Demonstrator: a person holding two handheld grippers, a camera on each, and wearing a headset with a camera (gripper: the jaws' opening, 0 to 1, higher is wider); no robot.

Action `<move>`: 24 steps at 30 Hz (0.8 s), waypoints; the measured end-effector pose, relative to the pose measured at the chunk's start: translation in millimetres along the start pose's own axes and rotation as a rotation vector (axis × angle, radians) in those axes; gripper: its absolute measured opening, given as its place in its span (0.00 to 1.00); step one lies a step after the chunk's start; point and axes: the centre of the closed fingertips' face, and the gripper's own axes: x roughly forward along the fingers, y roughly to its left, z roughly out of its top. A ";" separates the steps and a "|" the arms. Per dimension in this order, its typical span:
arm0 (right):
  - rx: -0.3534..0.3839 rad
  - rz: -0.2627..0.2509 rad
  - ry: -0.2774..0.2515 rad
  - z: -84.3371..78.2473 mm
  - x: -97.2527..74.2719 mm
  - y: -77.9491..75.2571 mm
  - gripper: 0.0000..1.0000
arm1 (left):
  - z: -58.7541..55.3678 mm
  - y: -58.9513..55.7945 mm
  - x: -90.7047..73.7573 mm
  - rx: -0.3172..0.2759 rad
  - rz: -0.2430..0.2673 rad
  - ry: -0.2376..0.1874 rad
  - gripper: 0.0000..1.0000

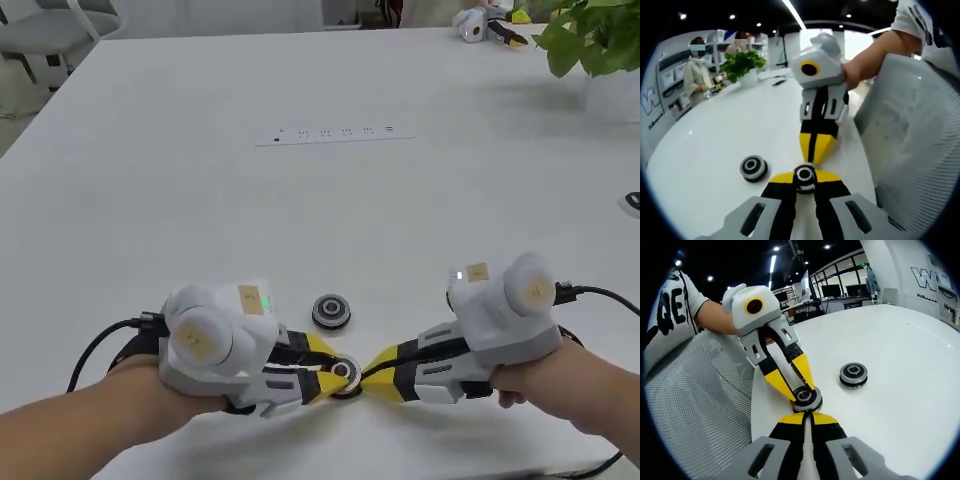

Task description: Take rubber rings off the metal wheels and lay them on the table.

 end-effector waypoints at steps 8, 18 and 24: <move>0.106 -0.005 -0.008 -0.6 -2.0 -3.9 0.00 | -0.5 0.8 0.5 0.003 0.003 0.000 0.13; 0.204 -0.009 -0.027 1.1 -4.1 -6.6 0.00 | -0.9 1.3 0.7 0.000 0.008 0.002 0.13; 0.254 -0.015 -0.049 2.8 -6.0 -9.5 0.00 | -0.9 1.7 0.9 0.000 0.013 0.005 0.13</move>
